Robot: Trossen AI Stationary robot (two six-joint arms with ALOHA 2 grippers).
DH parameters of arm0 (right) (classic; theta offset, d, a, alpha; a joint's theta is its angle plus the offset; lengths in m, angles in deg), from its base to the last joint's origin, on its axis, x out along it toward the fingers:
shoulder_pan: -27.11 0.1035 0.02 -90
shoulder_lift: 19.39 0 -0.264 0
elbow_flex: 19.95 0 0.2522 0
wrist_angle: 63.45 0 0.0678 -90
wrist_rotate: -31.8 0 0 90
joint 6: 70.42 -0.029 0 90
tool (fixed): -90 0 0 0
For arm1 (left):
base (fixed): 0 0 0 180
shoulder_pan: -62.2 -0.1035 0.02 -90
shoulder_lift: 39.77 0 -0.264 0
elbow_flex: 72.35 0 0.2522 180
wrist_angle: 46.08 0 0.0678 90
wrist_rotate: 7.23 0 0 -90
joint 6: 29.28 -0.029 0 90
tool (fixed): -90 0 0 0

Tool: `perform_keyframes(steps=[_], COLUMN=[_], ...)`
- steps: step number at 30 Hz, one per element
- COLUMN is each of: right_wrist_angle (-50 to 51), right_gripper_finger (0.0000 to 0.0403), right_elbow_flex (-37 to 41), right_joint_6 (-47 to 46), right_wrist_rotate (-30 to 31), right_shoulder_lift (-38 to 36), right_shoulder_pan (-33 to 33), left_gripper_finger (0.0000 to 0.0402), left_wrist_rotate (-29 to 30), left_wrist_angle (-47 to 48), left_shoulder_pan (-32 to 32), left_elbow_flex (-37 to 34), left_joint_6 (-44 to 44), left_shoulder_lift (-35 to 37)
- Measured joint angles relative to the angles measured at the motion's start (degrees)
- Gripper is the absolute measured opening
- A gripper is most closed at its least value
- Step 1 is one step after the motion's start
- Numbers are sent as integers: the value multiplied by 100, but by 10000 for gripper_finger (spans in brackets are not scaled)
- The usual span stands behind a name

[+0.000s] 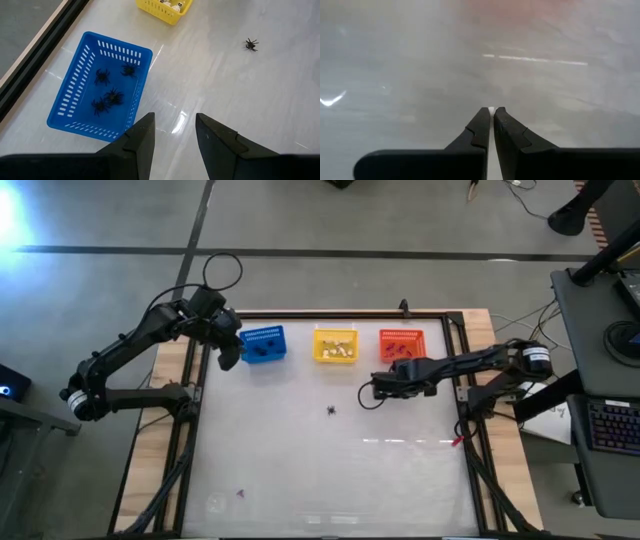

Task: Sort Halloween decoration
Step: Put the white skeleton toy into the yellow basket

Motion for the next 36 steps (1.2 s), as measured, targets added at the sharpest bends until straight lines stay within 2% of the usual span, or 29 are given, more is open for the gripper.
perform_keyframes(steps=[10,18,25,32,36], right_wrist_angle=[-441,-1481,-2003,-2040,-2036], right_gripper_finger=[12,13,13,13,13], right_elbow_flex=[-452,-993,-1409,-1970,-2345], right_joint_6=[518,1769,2785,3546,3978], right_wrist_rotate=[549,907,740,176,106], right_shoulder_lift=[-68,-67,135,864,1296], right_shoulder_pan=[-56,-498,-1067,-1456,-1543], left_gripper_finger=[125,125,125,125,125], left_wrist_rotate=[0,2,4,15,20], left_wrist_angle=[-4,-4,-2,2,11], left_shoulder_pan=[0,0,0,0,0], left_elbow_flex=[0,0,0,-1,-2], left_joint_6=[0,0,24,24,24], left_shoulder_lift=[-1,-1,-1,-1,-1])
